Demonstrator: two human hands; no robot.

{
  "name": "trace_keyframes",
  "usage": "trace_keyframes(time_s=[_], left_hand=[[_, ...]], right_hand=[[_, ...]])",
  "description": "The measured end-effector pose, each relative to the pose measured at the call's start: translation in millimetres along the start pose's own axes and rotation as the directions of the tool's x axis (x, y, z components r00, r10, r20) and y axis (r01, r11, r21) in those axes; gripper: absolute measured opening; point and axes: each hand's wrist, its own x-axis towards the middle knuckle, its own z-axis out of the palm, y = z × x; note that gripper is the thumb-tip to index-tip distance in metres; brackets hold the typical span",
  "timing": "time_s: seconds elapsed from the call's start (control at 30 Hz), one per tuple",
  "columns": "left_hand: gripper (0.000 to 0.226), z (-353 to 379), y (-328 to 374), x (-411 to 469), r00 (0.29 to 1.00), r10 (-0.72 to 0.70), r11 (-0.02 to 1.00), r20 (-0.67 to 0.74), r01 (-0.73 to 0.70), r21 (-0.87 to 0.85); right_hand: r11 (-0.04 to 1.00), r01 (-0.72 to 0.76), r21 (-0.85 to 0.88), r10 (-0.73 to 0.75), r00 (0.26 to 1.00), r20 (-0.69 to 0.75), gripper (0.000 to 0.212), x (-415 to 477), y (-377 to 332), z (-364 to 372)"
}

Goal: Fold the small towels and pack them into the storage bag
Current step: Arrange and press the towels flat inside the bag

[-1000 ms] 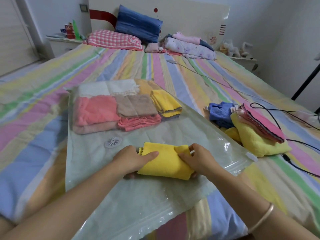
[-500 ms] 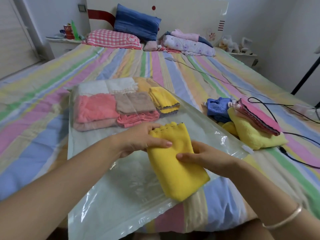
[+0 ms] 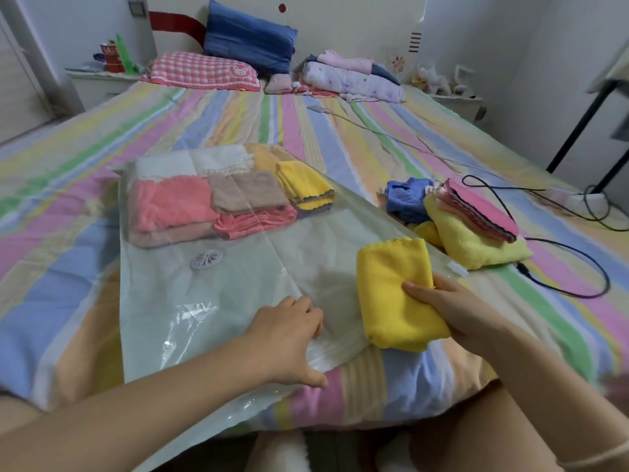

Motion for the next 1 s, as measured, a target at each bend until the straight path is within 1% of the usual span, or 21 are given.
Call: trace_keyframes(time_s=[0.1,0.17,0.23,0.33,0.37,0.4,0.43,0.47,0.5,0.57,0.6,0.63,0.7,0.73,0.77,0.8,0.83,0.87,0.93,0.97,1.0], left_hand=[[0.043,-16,-3,4,0.998,0.025,0.994,0.063,-0.018,-0.107],[0.032,-25,-10,6,0.995,0.013,0.980,0.096,0.006,-0.198],[0.021,-30,-13,4,0.998,-0.034,0.977,0.052,0.044,-0.207],[0.012,-28,-8,0,0.988,-0.129,0.980,-0.083,0.114,-0.161],[0.006,-26,-7,0,0.981,-0.160,0.975,-0.109,0.140,-0.171],[0.004,-25,-7,0,0.975,-0.190,0.965,-0.116,0.164,-0.203],[0.011,-25,-7,0,0.971,-0.220,0.948,-0.093,0.191,-0.256],[0.017,-26,-10,1,0.970,-0.239,0.914,-0.045,0.209,-0.346],[0.020,-29,-13,1,0.969,-0.246,0.851,0.025,0.229,-0.472],[0.014,-39,-16,-2,0.960,-0.209,0.658,0.184,0.277,-0.700],[0.013,-45,-19,-5,0.950,-0.195,0.580,0.246,0.314,-0.752],[0.014,-50,-23,-8,0.946,-0.187,0.533,0.266,0.325,-0.781],[0.014,-59,-28,-11,0.959,-0.190,0.465,0.210,0.276,-0.841],[0.014,-63,-28,-12,0.967,-0.209,0.433,0.143,0.223,-0.873],[0.013,-66,-27,-14,0.969,-0.243,0.429,0.051,0.154,-0.890],[0.012,-70,-23,-15,0.958,-0.280,0.464,-0.062,0.078,-0.883],[0.012,-72,-19,-16,0.939,-0.296,0.520,-0.177,0.003,-0.854],[0.012,-74,-14,-17,0.922,-0.282,0.564,-0.264,-0.063,-0.823],[0.012,-76,-8,-18,0.915,-0.235,0.591,-0.328,-0.133,-0.796],[0.012,-76,-6,-18,0.917,-0.235,0.570,-0.322,-0.138,-0.810],[0.012,-77,-7,-18,0.921,-0.252,0.519,-0.295,-0.129,-0.845]], right_hand=[[1.000,-0.005,-0.016,0.005,1.000,-0.006,0.025,-9,-2,-1],[1.000,-0.001,-0.022,0.001,1.000,-0.005,0.026,-14,-4,-2],[1.000,0.005,-0.029,-0.005,1.000,0.002,0.027,-19,-5,-1],[1.000,0.025,-0.019,-0.025,1.000,-0.005,0.025,-27,-10,-1],[0.999,0.030,-0.014,-0.030,1.000,-0.001,0.026,-30,-12,-2],[0.999,0.032,-0.002,-0.032,0.999,0.008,0.027,-33,-15,-2],[1.000,0.027,0.012,-0.028,0.999,0.020,0.026,-36,-18,-2],[0.999,0.024,0.025,-0.025,0.999,0.034,0.024,-40,-22,-1],[0.999,0.021,0.031,-0.022,0.999,0.049,0.021,-45,-26,-1],[1.000,0.011,0.028,-0.014,0.995,0.100,0.018,-55,-33,0],[1.000,-0.001,0.003,0.001,0.989,0.147,0.019,-59,-36,1],[0.999,-0.016,-0.045,0.025,0.980,0.199,0.020,-64,-39,3],[0.986,-0.068,-0.154,0.109,0.955,0.276,0.020,-70,-44,8],[0.972,-0.079,-0.222,0.139,0.952,0.273,0.022,-70,-45,13],[0.955,-0.091,-0.282,0.163,0.956,0.245,0.024,-70,-46,19],[0.943,-0.105,-0.315,0.174,0.965,0.197,0.025,-67,-45,25],[0.936,-0.125,-0.328,0.181,0.973,0.146,0.025,-64,-45,32],[0.938,-0.134,-0.321,0.172,0.981,0.094,0.026,-58,-44,38],[0.974,-0.117,-0.196,0.128,0.991,0.041,0.032,-42,-40,55],[0.986,-0.116,-0.119,0.119,0.993,0.013,0.035,-33,-38,66],[0.993,-0.114,-0.024,0.114,0.993,0.000,0.035,-24,-37,78]])
